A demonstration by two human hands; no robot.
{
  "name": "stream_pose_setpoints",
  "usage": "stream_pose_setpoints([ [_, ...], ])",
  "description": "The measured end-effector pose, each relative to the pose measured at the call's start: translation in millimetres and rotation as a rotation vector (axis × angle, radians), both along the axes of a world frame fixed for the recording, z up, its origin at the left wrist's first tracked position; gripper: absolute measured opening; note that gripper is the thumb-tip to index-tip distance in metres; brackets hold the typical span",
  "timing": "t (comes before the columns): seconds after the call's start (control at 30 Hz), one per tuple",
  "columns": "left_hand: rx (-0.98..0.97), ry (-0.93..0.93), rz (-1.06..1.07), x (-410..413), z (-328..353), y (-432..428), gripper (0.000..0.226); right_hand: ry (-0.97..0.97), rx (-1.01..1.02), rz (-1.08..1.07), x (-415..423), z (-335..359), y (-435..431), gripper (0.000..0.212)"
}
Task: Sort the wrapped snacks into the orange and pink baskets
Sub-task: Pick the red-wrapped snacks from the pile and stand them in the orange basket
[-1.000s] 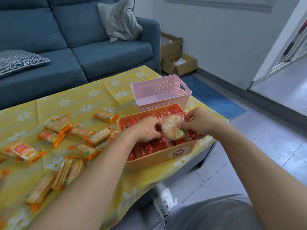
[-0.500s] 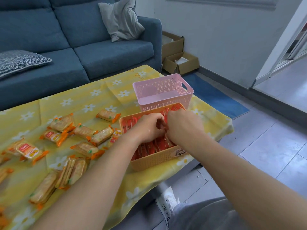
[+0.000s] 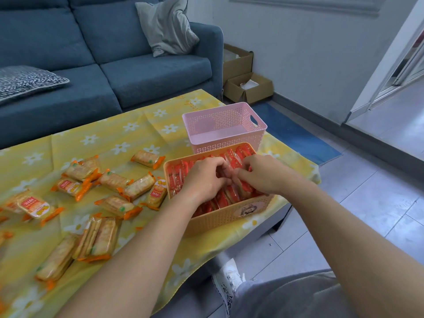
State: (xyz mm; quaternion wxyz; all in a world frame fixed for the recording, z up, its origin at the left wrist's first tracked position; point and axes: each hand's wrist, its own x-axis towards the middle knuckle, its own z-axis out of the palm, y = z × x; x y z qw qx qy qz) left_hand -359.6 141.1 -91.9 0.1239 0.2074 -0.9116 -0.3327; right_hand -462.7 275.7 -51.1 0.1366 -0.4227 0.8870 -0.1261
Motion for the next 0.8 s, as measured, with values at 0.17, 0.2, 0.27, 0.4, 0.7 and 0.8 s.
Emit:
stream_pose_setpoints([
  [0.17, 0.103, 0.191, 0.073, -3, 0, 0, 0.03, 0.032, 0.055, -0.031, -7, -2, -2, 0.041],
  [0.2, 0.109, 0.194, 0.073, -3, 2, -1, 0.028, 0.053, 0.075, -0.035, -7, -4, -3, 0.04],
  [0.27, 0.073, 0.124, 0.022, -4, 2, -3, 0.024, 0.07, 0.118, -0.061, -7, -7, -4, 0.041],
  [0.4, -0.102, -0.045, -0.048, -3, 3, 5, 0.022, 0.192, 0.203, -0.108, -1, -3, -7, 0.051],
  [0.7, -0.296, 0.085, -0.135, 21, 3, 34, 0.025, -0.074, 0.0, -0.01, -22, -3, 17, 0.033],
  [0.8, -0.308, 0.029, -0.13, 14, 2, 35, 0.02, 0.038, 0.058, -0.006, -18, -3, 17, 0.026],
])
